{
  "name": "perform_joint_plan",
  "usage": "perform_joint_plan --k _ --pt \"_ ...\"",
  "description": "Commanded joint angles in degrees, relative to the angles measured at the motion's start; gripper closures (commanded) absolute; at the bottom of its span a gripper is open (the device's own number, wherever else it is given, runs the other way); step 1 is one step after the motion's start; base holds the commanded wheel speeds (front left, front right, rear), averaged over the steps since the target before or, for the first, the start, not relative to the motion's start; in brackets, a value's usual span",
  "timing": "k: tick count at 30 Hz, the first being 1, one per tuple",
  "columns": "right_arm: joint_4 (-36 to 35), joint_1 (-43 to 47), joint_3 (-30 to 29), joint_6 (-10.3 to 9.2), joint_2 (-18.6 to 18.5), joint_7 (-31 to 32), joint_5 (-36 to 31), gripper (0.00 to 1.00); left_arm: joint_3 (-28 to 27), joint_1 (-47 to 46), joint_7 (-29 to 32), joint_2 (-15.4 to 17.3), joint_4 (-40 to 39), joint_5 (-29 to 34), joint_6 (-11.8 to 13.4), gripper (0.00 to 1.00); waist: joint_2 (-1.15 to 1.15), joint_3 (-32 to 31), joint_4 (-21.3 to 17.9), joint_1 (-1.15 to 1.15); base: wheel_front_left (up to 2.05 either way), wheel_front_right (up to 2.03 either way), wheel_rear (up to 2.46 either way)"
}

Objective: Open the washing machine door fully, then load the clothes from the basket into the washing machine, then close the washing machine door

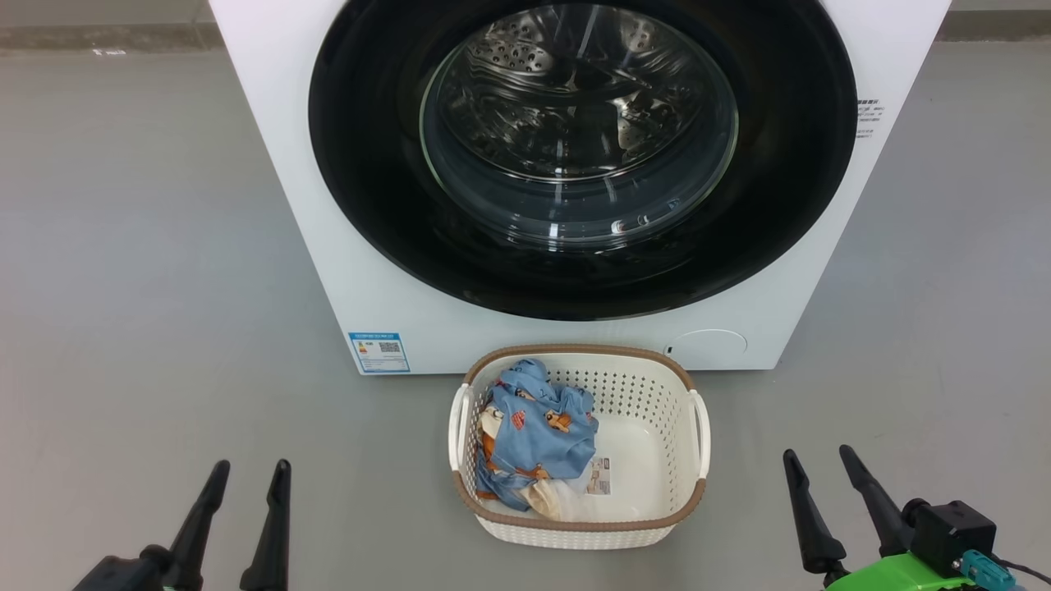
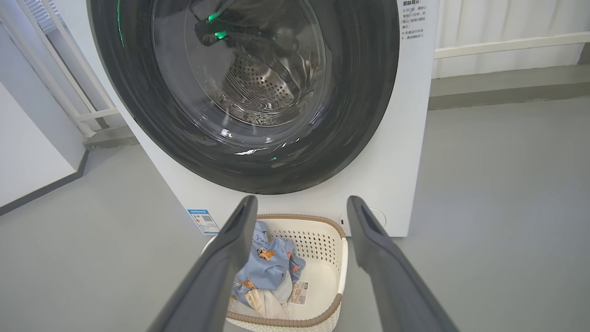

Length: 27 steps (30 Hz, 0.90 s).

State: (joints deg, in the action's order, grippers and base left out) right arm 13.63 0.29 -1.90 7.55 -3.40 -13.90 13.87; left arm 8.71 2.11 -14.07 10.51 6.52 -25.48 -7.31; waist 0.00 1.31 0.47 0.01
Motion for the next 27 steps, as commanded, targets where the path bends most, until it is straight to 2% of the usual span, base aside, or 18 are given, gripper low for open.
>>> perform_joint_plan --k 1,17,27 --pt "-1.7 0.4 1.1 -0.06 -0.1 -1.0 -1.7 0.0 -1.8 -1.1 -0.9 1.4 -1.8 1.8 -0.2 0.0 0.0 0.1 0.0 0.0 0.0 0.0 0.0" --pt "-2.1 1.4 -0.4 -0.06 0.3 -1.1 -1.4 0.0 -1.7 -1.0 -0.9 1.4 -0.7 1.2 -0.2 0.0 0.0 -0.5 -0.1 0.0 0.0 0.0 0.0" --pt "-2.3 1.4 -0.5 -0.06 0.4 -1.1 -1.4 0.0 -2.1 -1.2 -0.9 1.3 -0.3 3.6 -0.2 0.0 0.0 -0.6 -0.1 0.0 0.09 0.09 -0.17"
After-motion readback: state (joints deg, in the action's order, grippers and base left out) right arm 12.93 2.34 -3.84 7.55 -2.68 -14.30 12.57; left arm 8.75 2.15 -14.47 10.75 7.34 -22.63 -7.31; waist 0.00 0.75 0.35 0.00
